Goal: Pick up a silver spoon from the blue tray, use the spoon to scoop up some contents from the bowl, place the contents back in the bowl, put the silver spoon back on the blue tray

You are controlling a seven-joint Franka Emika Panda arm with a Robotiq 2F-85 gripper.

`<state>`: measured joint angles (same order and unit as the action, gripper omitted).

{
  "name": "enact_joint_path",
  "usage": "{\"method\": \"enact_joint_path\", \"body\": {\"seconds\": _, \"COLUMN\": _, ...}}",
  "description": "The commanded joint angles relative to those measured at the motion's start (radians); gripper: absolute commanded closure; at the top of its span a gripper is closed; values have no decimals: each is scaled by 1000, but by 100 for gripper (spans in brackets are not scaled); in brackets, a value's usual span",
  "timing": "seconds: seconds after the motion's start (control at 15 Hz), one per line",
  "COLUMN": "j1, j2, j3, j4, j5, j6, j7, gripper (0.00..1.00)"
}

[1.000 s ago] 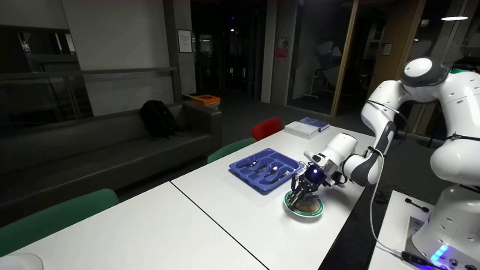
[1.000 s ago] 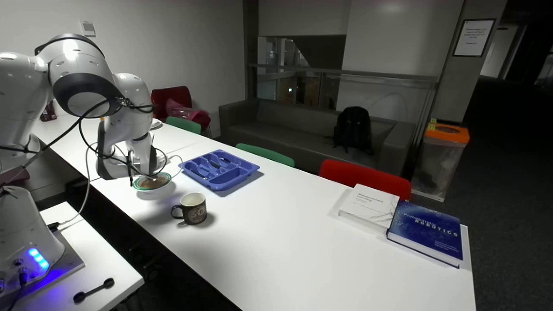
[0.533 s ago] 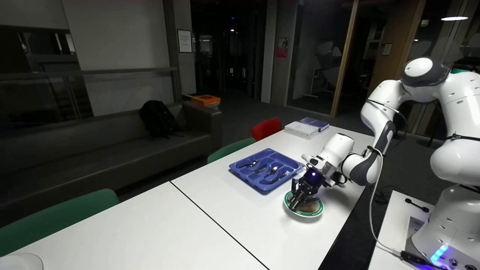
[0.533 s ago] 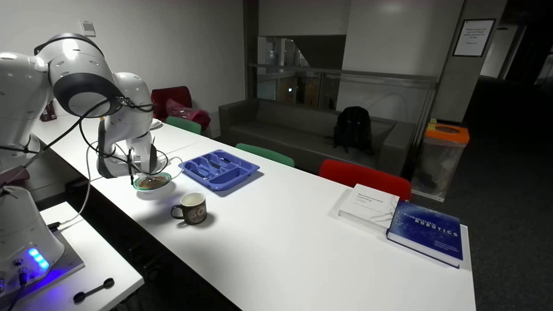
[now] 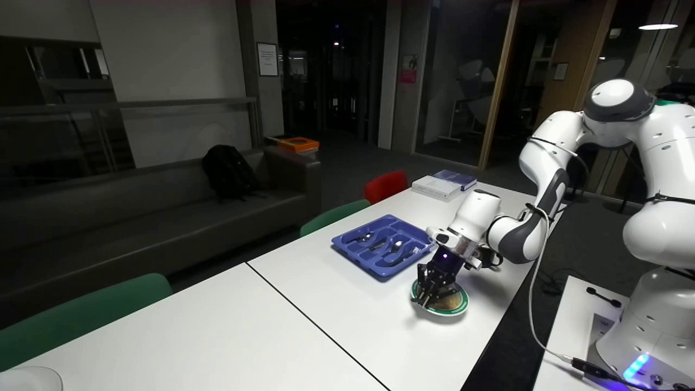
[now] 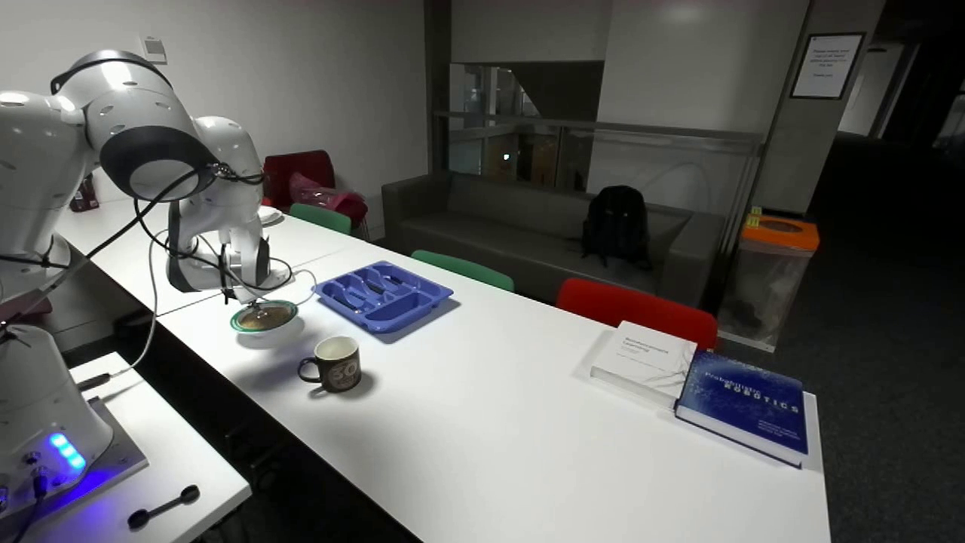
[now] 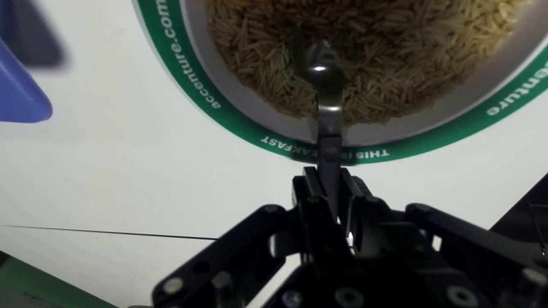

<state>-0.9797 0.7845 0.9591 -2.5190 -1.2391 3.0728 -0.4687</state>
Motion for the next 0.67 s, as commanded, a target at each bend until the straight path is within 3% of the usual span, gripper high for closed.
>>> {"method": "enact_joint_path", "body": {"seconds": 0.0, "j1": -53, "j2": 16, "j3": 98, "j4": 5, "j5": 109, "j6": -143, "j7": -54, "gripper": 97}}
{"method": "enact_joint_path", "body": {"seconds": 0.33, "j1": -91, "j2": 20, "j3": 176, "j4": 27, "j5": 219, "j6": -277, "j7": -111, "gripper": 97}}
{"method": "enact_joint_path", "body": {"seconds": 0.4, "j1": -60, "j2": -36, "j3": 154, "j4": 18, "j5": 315, "j6": -241, "j7": -172, "gripper": 97}}
{"method": "enact_joint_path", "body": {"seconds": 0.6, "j1": -65, "j2": -42, "j3": 166, "j4": 22, "j5": 435, "j6": -253, "j7": -258, "gripper": 97}}
